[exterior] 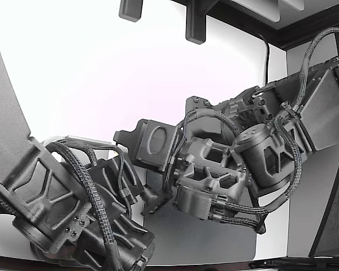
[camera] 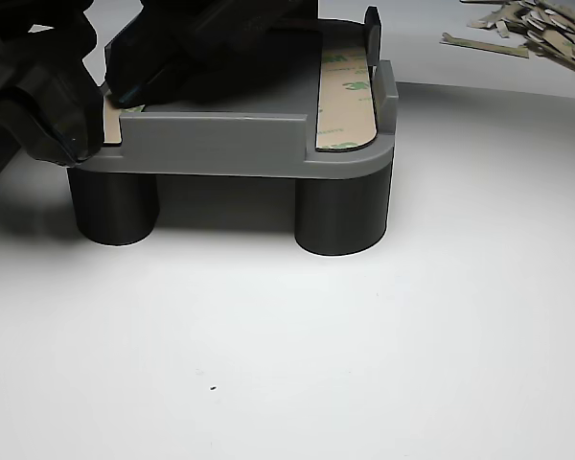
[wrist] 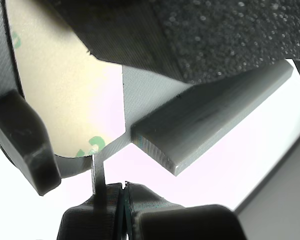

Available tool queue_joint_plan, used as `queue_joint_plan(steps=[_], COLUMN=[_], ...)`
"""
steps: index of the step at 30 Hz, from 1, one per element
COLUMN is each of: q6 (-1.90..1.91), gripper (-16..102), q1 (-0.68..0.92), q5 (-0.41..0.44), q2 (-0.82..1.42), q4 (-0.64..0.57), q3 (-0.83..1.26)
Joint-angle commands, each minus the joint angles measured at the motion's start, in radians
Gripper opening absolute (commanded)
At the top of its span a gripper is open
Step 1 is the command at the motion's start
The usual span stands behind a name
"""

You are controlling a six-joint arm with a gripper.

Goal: Peel off protective film from adhesive tape.

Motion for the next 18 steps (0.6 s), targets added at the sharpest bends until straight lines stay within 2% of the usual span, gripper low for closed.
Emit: queue_joint_plan(steps=[1, 18], q6=[0.002, 0.023], gripper=[-11, -11], q1=[-0.006, -0.006], q5=[0.003, -0.014], q2=[0.017, 0.021], q4=[-0.002, -0.003], q3=[-0.034, -0.032])
